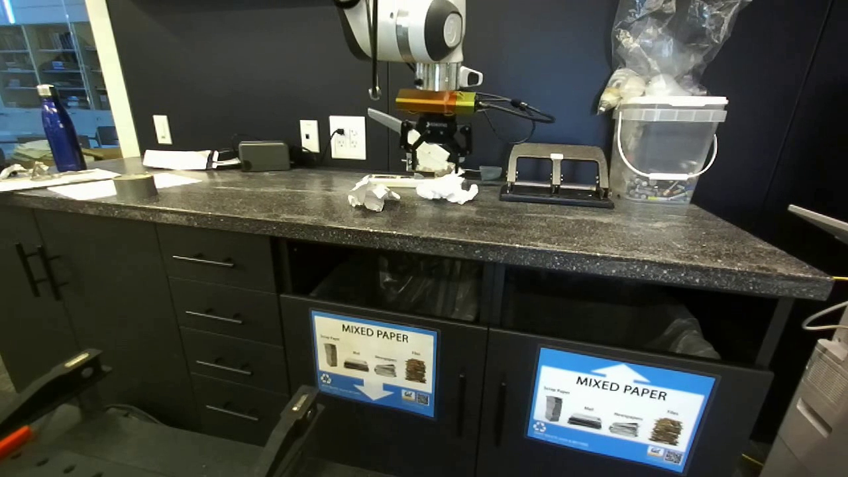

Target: Put the tissue into the rubbish bin.

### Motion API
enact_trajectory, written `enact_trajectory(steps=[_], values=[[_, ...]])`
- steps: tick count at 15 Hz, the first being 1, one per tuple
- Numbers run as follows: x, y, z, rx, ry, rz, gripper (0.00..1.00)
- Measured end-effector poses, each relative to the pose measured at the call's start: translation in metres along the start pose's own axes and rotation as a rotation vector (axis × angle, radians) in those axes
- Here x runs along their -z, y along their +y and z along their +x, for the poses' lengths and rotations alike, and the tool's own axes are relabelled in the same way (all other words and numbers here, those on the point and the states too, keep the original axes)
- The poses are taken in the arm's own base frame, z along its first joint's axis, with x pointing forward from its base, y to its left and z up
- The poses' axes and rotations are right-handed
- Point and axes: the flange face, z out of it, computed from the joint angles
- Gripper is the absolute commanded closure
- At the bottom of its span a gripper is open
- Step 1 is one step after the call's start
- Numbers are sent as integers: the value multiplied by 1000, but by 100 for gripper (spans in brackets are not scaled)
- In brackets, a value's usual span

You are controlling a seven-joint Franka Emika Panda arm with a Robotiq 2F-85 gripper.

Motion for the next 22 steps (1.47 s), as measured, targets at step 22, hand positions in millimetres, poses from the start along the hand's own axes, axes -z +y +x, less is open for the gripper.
enact_trajectory(steps=[22], values=[[-96, 23, 67, 52, 12, 38, 0]])
